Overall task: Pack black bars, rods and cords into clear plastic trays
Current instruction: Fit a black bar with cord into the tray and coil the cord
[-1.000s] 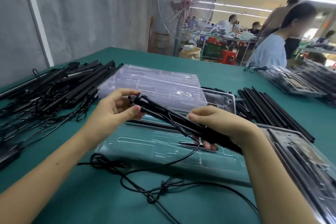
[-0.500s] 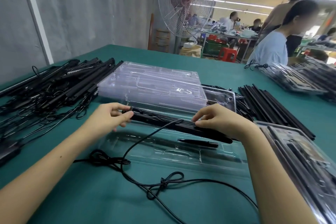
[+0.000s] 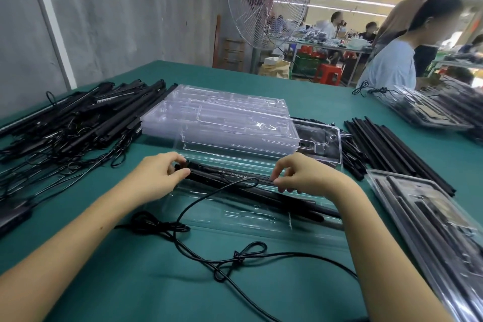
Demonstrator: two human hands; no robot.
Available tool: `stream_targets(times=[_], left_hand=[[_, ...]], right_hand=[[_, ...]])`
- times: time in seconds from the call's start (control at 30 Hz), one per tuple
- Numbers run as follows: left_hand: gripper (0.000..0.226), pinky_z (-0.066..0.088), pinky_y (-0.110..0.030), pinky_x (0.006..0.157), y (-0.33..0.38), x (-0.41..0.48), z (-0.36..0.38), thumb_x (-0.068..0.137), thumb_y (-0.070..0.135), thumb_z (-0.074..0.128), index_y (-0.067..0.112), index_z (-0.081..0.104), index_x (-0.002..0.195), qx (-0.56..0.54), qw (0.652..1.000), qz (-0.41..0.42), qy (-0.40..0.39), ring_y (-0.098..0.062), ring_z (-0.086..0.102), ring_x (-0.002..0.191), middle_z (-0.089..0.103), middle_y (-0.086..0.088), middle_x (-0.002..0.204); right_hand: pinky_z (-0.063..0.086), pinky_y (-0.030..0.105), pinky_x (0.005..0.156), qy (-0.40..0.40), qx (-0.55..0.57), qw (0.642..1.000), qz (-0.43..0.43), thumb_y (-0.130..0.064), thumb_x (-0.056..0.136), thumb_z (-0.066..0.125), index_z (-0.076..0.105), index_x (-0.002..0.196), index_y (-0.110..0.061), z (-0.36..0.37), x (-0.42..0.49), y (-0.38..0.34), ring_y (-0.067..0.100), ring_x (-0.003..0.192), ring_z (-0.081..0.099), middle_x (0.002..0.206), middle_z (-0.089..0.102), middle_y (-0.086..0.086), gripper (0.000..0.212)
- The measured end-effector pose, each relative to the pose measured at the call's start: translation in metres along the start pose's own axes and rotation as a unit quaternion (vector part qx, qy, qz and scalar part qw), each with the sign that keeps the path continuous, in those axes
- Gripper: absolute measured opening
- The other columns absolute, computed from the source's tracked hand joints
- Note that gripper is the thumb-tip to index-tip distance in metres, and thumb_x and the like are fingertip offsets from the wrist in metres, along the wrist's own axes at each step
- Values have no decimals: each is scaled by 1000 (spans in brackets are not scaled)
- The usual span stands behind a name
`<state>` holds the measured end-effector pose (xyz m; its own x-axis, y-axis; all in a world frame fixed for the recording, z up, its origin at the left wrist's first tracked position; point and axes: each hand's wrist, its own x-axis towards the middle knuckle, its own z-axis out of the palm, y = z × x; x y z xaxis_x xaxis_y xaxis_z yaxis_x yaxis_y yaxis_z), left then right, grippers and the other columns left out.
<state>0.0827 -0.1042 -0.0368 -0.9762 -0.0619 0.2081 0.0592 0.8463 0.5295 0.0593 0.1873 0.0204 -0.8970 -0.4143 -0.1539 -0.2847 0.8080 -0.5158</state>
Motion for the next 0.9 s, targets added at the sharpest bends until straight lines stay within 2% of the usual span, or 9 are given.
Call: stream_targets(times=[0.17, 0.23, 0.3, 0.37, 0.5, 0.63, 0.73, 0.8, 0.9], left_hand=[[33, 37, -20, 60, 7, -3, 4, 86, 34, 59, 24, 55, 118, 31, 999, -17, -11, -4, 51, 73, 56, 6, 78], [37, 43, -27, 71, 11, -5, 8, 87, 34, 58, 23, 54, 121, 62, 998, -8, -16, -12, 51, 81, 50, 5, 87], [38, 46, -35, 82, 15, -7, 11, 88, 37, 55, 22, 52, 124, 86, 996, -5, -10, -16, 51, 91, 43, 4, 95], [38, 47, -35, 81, 18, -10, 12, 90, 42, 51, 21, 52, 122, 94, 996, -2, 8, -17, 53, 94, 42, 4, 98], [39, 41, -30, 68, 22, -12, 13, 91, 49, 48, 20, 50, 117, 127, 991, 15, 30, -16, 52, 93, 43, 5, 98], [33, 39, -29, 70, 19, -11, 7, 88, 44, 55, 21, 49, 111, 135, 990, 10, 43, -15, 49, 105, 46, 4, 104], [38, 38, -29, 77, 16, -11, 7, 87, 32, 59, 21, 44, 120, 107, 993, 22, 43, -17, 42, 113, 44, 2, 112], [45, 37, -31, 86, 15, -10, 8, 86, 25, 60, 21, 41, 126, 93, 994, 45, 43, -18, 37, 113, 45, 2, 117], [41, 34, -35, 93, 13, -8, 8, 89, 21, 56, 25, 39, 126, 88, 992, 80, 29, -15, 40, 107, 53, 5, 119]], right_hand=[[37, 18, 55, -37, -8, 999, 11, -18, 82, 66, 66, 87, -20, 1, -3, -2, 3, 54, 47, 60, 54, -14, 5], [34, 16, 48, -37, -42, 998, 15, -13, 79, 67, 68, 84, -17, 4, -2, -5, 2, 49, 45, 50, 51, -15, 7], [44, 22, 57, -41, -78, 996, 21, -13, 77, 69, 69, 90, -8, 7, -1, -7, 10, 62, 56, 66, 64, -4, 13], [47, 31, 70, -41, -97, 994, 27, -16, 77, 71, 67, 95, -1, 10, 1, -8, 21, 75, 57, 88, 68, 14, 24], [35, 29, 61, -15, -99, 995, 25, -13, 76, 68, 61, 89, 6, 12, 2, -9, 19, 67, 46, 74, 55, 11, 24], [40, 28, 62, -1, -96, 995, 16, -12, 77, 65, 62, 91, -4, 17, 3, -15, 20, 69, 48, 80, 57, 7, 16], [40, 26, 64, 15, -91, 996, 7, -13, 79, 63, 61, 94, -8, 22, 5, -18, 21, 76, 51, 85, 58, 4, 17], [39, 23, 61, 17, -83, 996, 1, -16, 81, 61, 58, 95, -15, 23, 7, -19, 20, 81, 52, 88, 57, -1, 14], [39, 25, 66, 29, -73, 997, -7, -17, 85, 56, 54, 96, -21, 23, 7, -17, 19, 84, 53, 97, 56, -1, 12]])
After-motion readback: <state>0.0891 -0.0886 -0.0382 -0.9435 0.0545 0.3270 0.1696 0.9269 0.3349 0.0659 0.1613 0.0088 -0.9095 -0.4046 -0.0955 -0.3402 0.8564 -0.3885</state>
